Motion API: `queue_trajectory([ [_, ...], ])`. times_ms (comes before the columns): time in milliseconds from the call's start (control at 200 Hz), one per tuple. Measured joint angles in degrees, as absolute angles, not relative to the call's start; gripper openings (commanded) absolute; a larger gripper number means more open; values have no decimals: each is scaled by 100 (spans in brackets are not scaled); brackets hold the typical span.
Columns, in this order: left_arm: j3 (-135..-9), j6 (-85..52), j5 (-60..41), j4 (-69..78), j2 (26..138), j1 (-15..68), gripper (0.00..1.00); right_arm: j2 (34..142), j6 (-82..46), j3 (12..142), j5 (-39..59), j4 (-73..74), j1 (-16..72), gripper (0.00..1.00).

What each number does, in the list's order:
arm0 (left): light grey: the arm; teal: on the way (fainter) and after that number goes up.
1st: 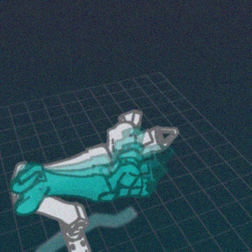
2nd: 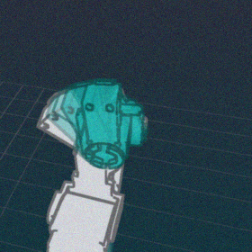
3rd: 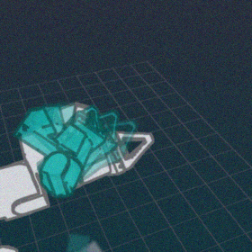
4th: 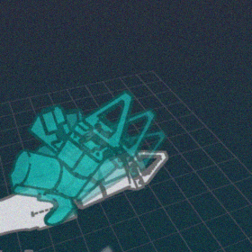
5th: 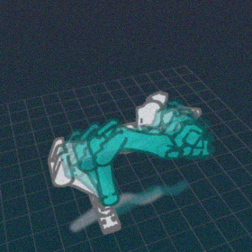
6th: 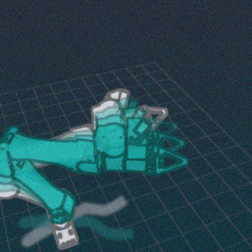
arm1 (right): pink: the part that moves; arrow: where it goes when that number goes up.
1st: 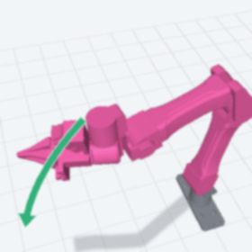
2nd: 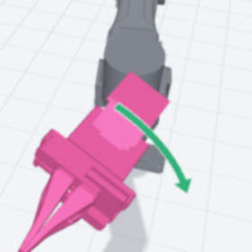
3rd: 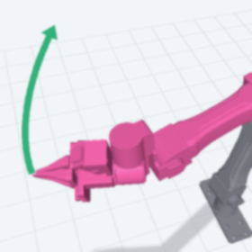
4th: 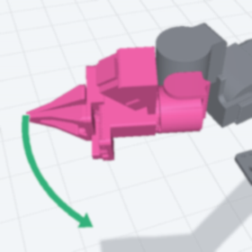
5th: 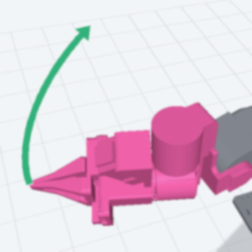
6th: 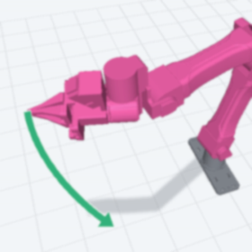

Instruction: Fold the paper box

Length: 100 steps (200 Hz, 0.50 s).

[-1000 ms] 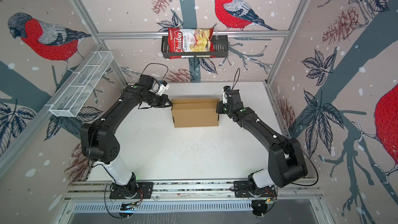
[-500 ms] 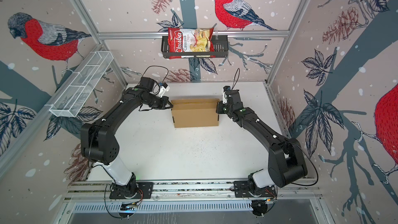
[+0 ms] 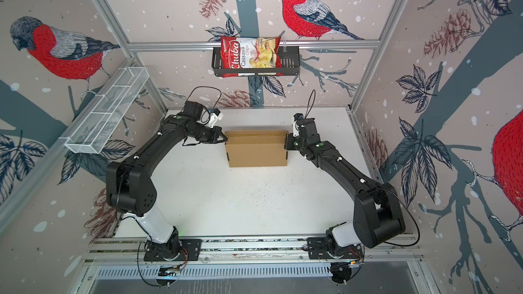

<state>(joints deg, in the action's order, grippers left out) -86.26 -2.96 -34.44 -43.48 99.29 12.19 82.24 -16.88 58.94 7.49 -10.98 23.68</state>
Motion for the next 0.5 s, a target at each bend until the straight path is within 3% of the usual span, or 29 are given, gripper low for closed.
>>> queue_trajectory([
  [500, -8630, -292, -3450, -4311, 9950, 1219, 3, 7894, -1833, 6099, 1133, -1752, 2165, 37],
])
